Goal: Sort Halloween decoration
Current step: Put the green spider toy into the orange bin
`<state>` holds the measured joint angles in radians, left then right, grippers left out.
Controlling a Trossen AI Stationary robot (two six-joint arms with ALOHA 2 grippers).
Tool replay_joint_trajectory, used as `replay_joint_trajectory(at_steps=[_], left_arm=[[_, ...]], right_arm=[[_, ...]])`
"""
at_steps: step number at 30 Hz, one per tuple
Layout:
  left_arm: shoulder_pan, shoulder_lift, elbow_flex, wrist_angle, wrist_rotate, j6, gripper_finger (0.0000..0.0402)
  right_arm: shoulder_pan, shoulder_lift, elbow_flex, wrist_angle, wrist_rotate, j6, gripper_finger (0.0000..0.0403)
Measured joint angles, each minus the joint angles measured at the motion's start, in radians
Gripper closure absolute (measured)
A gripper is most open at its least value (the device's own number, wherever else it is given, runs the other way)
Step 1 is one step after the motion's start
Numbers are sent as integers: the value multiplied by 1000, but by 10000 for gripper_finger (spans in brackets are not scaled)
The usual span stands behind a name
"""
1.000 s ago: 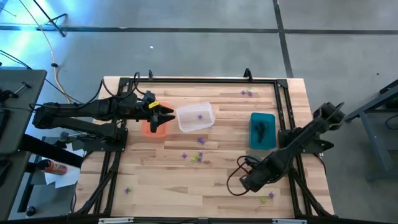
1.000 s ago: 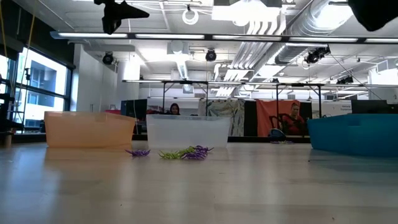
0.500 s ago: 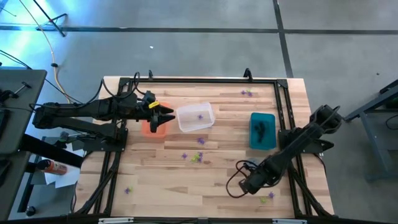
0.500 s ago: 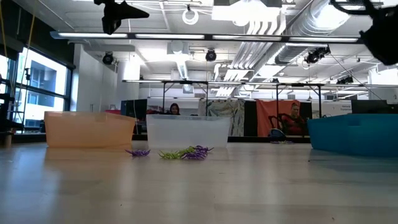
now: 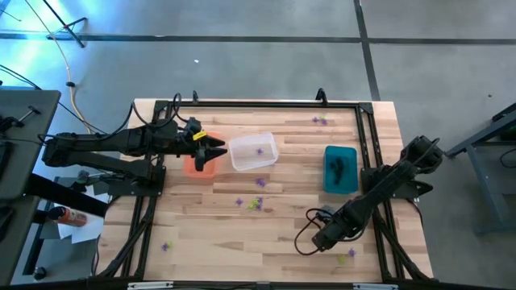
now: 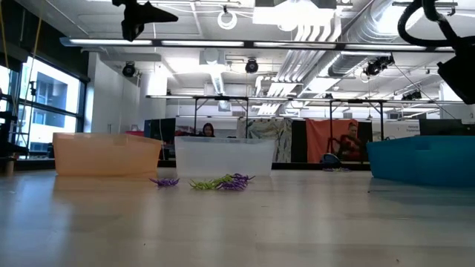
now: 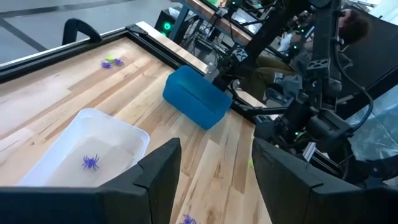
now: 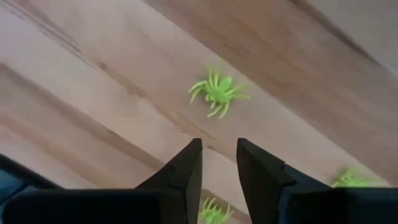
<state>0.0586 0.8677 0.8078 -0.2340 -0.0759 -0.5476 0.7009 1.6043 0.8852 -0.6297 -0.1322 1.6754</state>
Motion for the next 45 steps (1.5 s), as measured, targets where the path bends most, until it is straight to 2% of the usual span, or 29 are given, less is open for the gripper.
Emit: replay_joint_trajectory(at_steps=[8,13,28,31,36,45], left_arm=[[0,0,0,0,-18,0,218],[0,0,0,0,-18,0,218],[0,0,0,0,-18,2,218],[0,0,0,-1,-18,2,218],[0,0,0,0,-18,2,218],[0,0,0,0,-18,6,218]], right_arm=[[-27,34,0,16,-1,-38,315],[-29,64,0,-3,-45,-62,315],[-29,68,1,18,-35,-62,317],[-29,68,1,18,-35,-44,330],[-29,68,1,19,-14,-10,394],[-22,64,36,17,4,-41,402]])
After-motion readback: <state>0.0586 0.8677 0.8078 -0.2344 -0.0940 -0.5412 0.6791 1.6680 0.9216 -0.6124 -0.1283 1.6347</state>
